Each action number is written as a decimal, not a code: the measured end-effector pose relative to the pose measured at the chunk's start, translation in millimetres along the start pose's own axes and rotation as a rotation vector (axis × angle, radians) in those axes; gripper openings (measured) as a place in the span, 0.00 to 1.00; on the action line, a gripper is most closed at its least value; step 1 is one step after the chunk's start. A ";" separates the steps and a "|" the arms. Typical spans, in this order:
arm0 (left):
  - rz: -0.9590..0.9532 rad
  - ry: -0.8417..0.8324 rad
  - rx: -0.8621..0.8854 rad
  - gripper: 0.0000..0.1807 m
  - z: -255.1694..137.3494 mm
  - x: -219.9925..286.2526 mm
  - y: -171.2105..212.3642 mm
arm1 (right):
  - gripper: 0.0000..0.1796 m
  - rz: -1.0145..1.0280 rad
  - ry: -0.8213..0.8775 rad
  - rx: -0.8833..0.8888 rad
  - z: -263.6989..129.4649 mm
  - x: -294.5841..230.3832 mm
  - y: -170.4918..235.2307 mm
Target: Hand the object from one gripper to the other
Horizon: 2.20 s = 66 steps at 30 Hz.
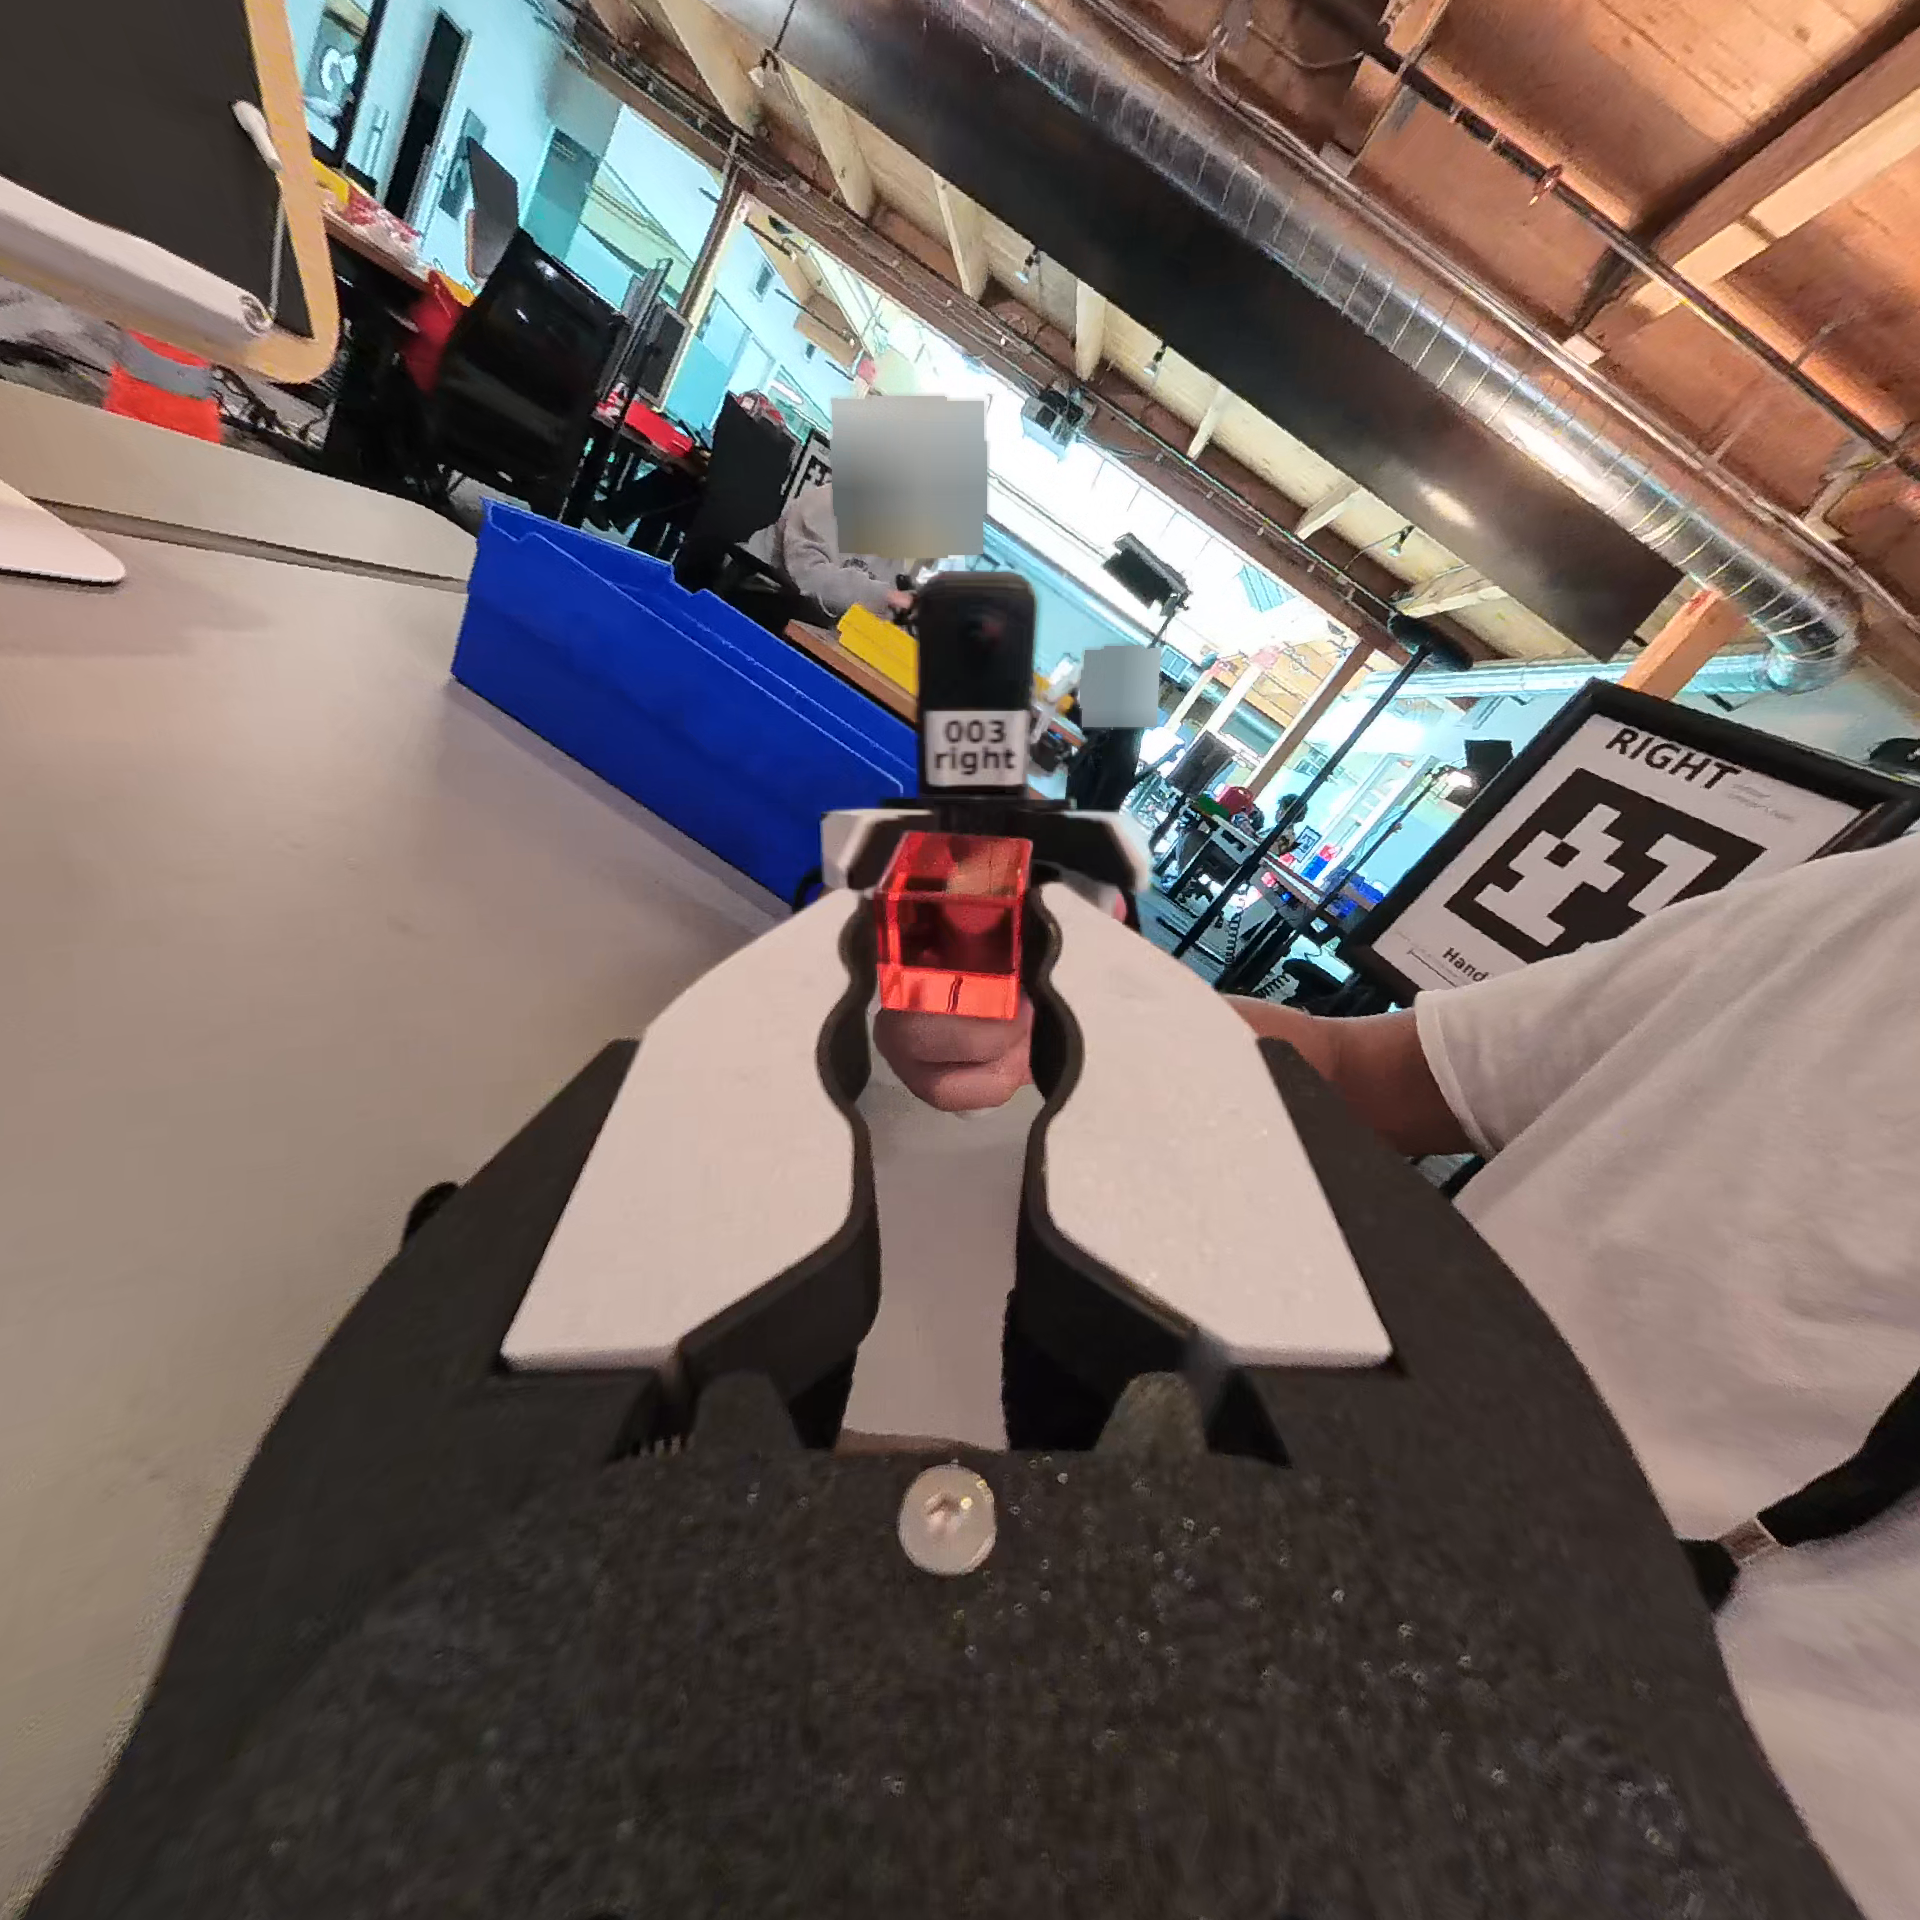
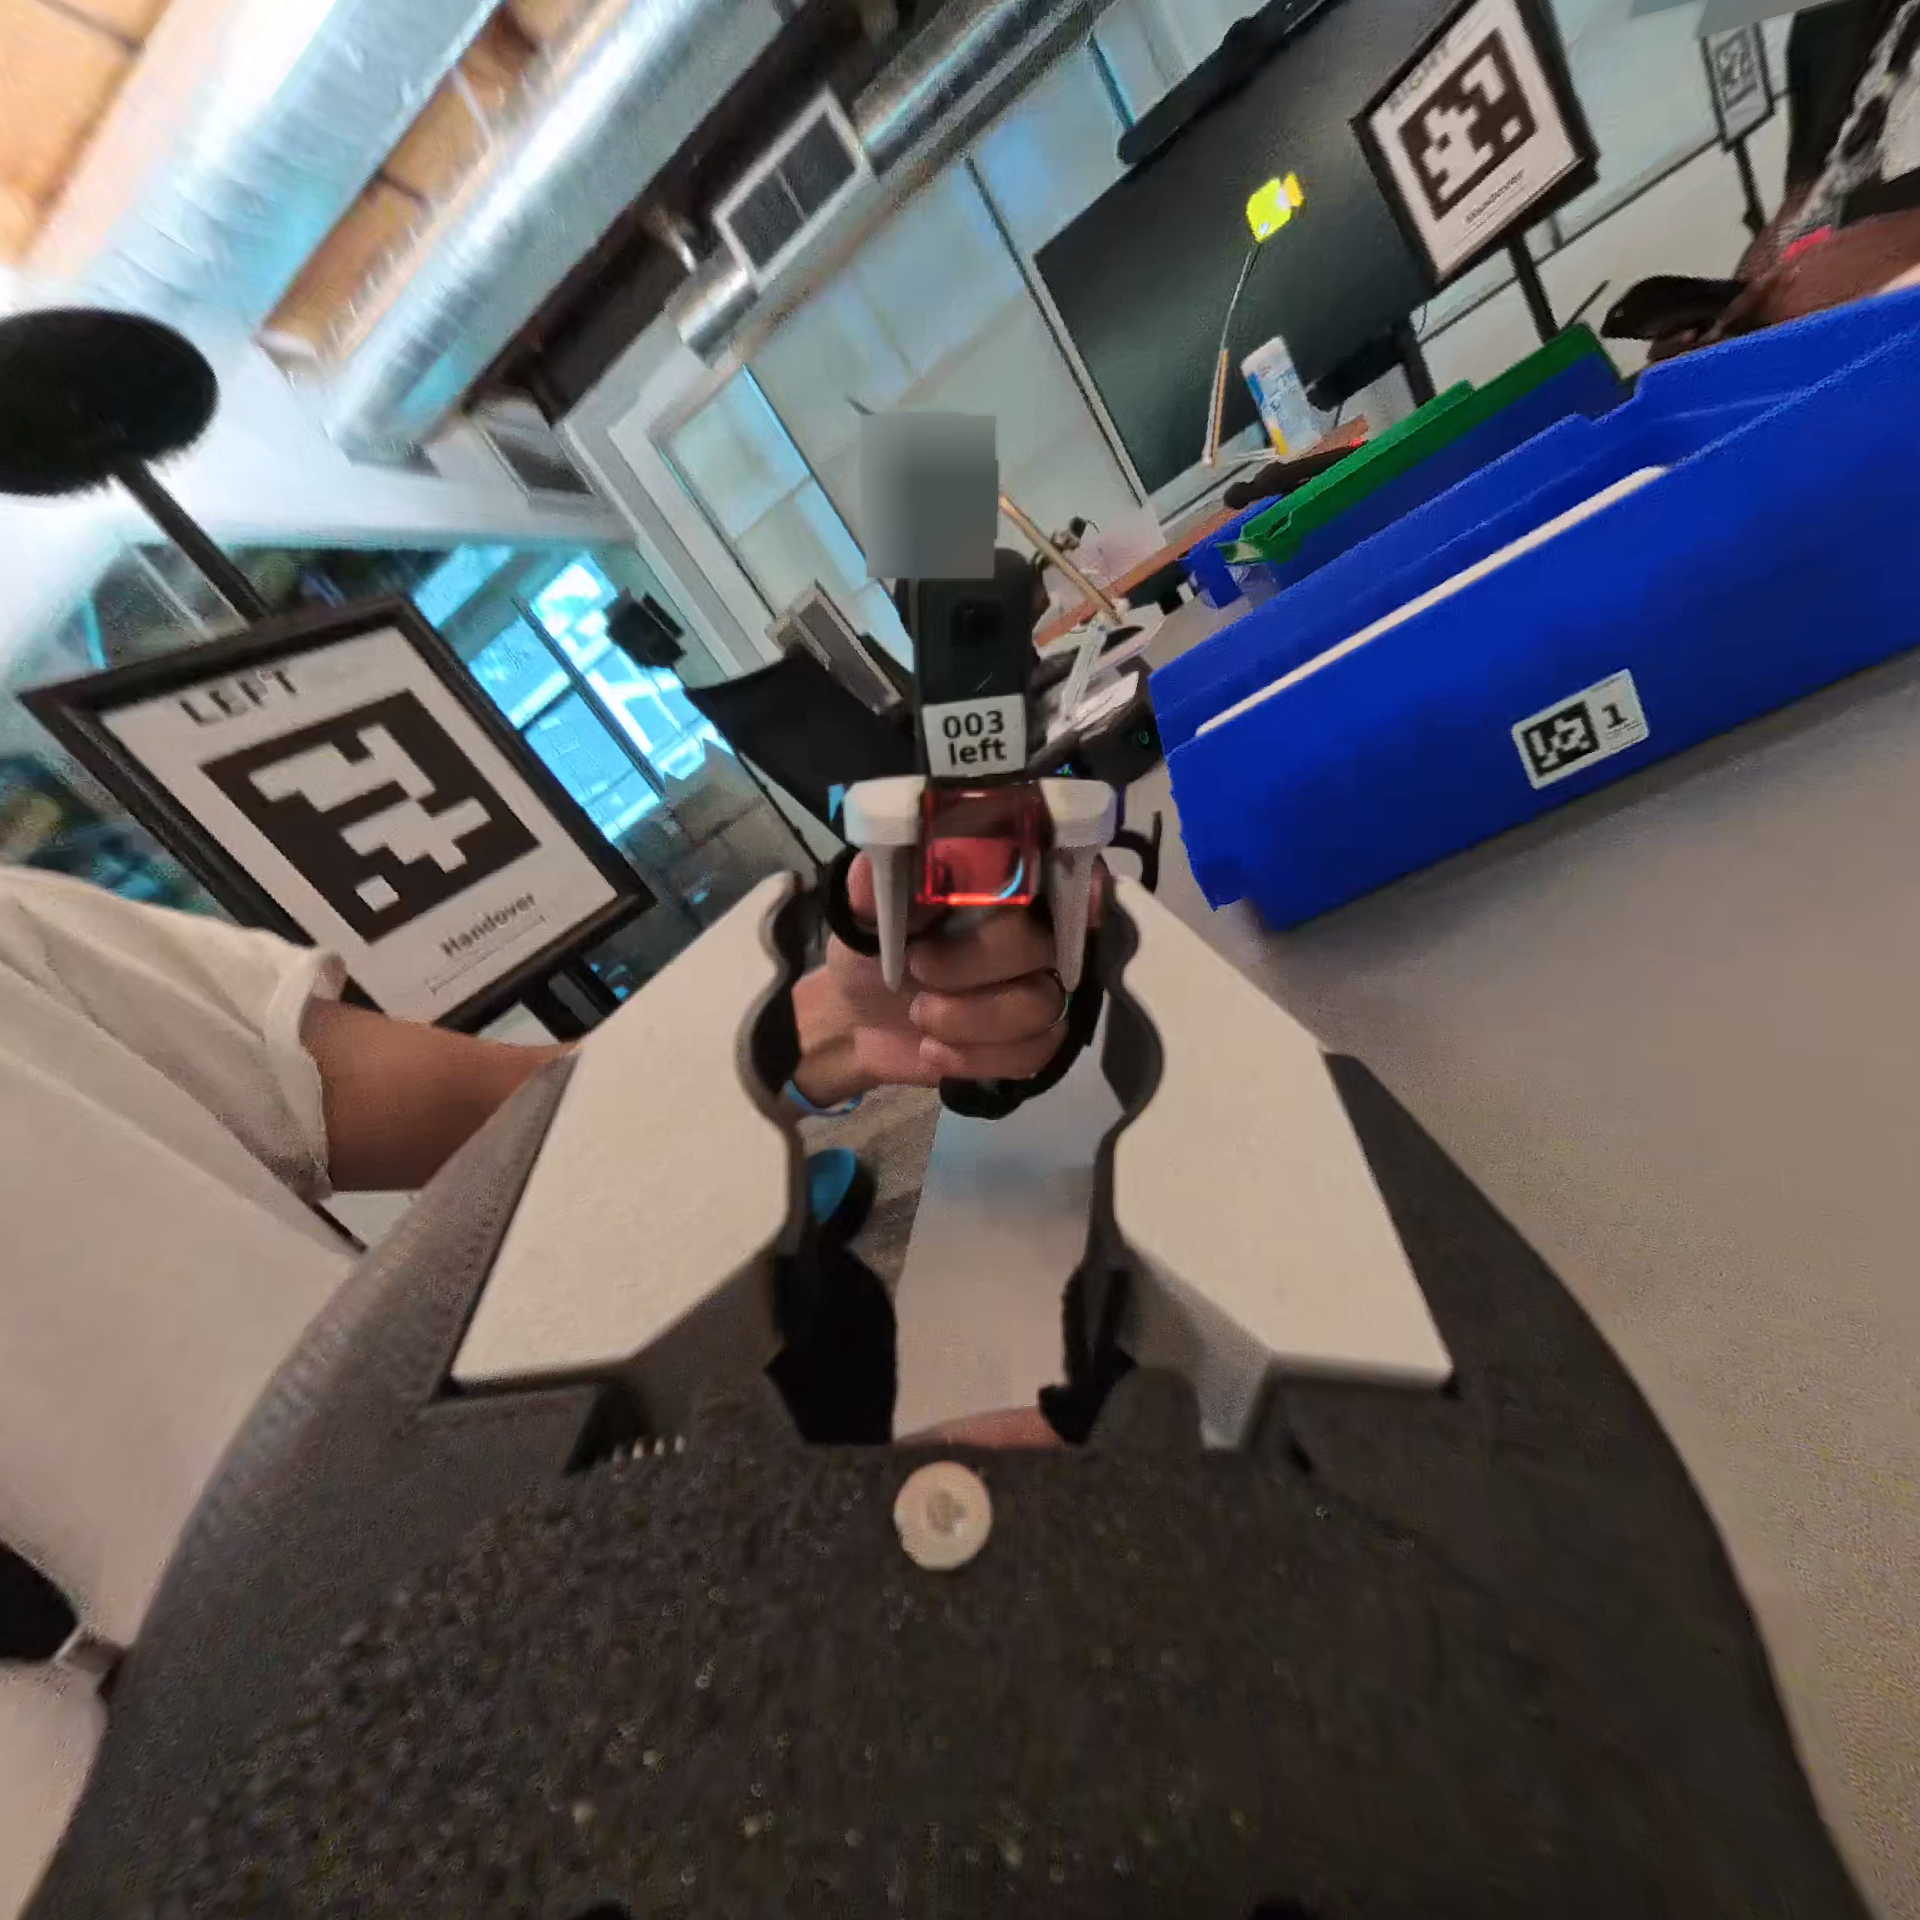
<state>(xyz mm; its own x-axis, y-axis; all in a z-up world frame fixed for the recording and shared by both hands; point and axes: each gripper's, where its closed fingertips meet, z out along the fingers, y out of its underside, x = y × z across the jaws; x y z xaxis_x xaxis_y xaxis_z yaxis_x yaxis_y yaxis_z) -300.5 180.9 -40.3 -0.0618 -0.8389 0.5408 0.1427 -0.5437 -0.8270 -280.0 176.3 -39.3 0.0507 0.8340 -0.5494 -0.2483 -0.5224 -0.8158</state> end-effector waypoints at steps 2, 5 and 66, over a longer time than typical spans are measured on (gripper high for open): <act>0.010 -0.023 -0.015 0.14 1.8 -2.6 2.9 | 0.28 -0.046 0.043 -0.044 3.4 6.8 10.0; 0.024 -0.050 -0.048 0.14 3.8 -5.3 8.3 | 0.28 -0.087 0.066 -0.088 11.3 5.5 19.6; 0.069 -0.125 -0.122 0.15 18.4 -12.6 28.7 | 0.18 0.010 -0.021 -0.015 5.2 18.8 16.0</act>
<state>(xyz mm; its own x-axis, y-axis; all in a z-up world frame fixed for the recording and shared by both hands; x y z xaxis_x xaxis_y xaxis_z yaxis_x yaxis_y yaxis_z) -277.4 176.3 -68.0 0.0688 -0.8687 0.4906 0.0209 -0.4904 -0.8712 -288.0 184.5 -61.8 0.0282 0.8319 -0.5543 -0.2338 -0.5336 -0.8128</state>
